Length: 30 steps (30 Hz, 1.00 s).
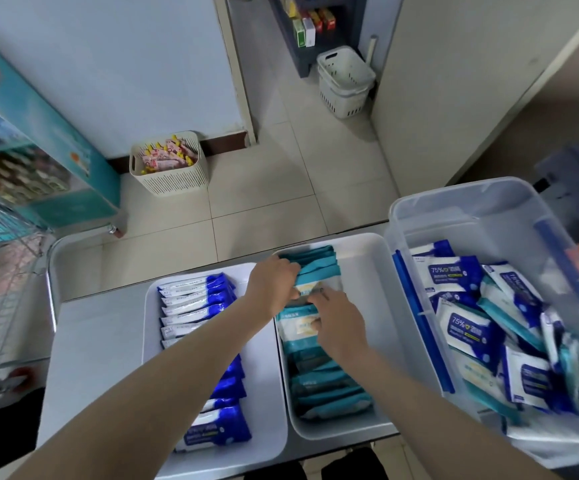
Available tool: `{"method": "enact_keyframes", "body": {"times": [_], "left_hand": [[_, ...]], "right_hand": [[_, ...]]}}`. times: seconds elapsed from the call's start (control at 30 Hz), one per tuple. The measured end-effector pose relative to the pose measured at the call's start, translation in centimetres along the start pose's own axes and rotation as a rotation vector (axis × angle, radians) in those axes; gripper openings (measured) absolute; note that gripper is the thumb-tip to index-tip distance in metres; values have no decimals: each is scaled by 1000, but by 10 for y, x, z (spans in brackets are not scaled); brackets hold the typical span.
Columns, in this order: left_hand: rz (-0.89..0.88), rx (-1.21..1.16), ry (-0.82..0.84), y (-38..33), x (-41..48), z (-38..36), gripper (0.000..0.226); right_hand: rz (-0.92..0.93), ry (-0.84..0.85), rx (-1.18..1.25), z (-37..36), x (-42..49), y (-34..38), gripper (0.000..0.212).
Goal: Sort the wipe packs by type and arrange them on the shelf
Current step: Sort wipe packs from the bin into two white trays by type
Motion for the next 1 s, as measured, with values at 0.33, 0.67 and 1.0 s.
{"method": "enact_keyframes", "body": {"times": [0.33, 0.67, 1.0], "left_hand": [[89, -210, -298, -31, -28, 0, 63], [159, -985, -250, -148, -75, -11, 36], [64, -1041, -159, -232, -68, -10, 35]], "right_hand": [[-9, -213, 173, 47, -45, -35, 42], [-364, -84, 245, 97, -120, -205, 27], [-296, 349, -157, 78, -127, -284, 15]]}}
Point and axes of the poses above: each hand's wrist, its own x-axis towards the middle knuckle, its own z-axis out of the back of the hand, y = z × x, the point moved 2 cm from there along x, towards the middle knuckle, and after that the axes turned 8 degrees about -x, right-handed, at the moved point
